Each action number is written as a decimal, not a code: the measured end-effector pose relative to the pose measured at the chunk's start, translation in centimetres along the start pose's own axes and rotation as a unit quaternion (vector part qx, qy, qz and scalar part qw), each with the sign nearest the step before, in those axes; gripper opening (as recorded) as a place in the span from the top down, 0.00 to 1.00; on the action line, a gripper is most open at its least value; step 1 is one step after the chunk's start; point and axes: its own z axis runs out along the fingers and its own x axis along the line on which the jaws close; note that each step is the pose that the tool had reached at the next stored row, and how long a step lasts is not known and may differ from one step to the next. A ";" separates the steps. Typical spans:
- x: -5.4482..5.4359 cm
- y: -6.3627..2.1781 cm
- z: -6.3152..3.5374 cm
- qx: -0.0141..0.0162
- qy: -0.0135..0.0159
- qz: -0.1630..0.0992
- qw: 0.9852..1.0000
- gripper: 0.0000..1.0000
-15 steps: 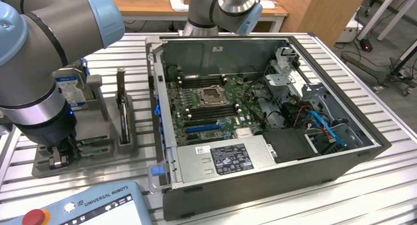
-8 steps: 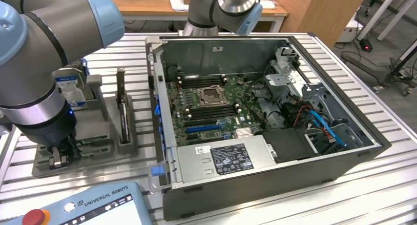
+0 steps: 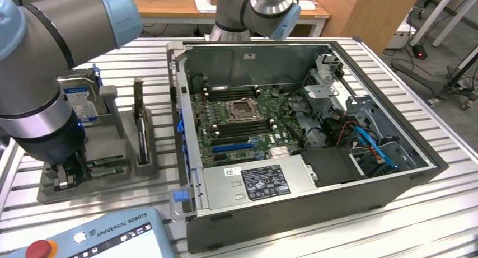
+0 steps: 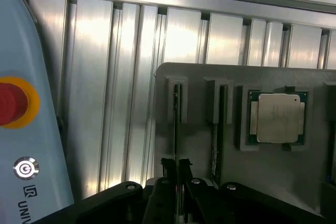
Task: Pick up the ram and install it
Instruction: 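Pick up the ram and move it above insertion slot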
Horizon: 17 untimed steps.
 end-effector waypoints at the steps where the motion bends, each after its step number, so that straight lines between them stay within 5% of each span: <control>1: 0.0 0.00 -0.20 0.000 0.000 0.000 1.000 0.86; 17: -0.2 0.03 -2.81 -0.001 0.000 0.000 1.000 0.86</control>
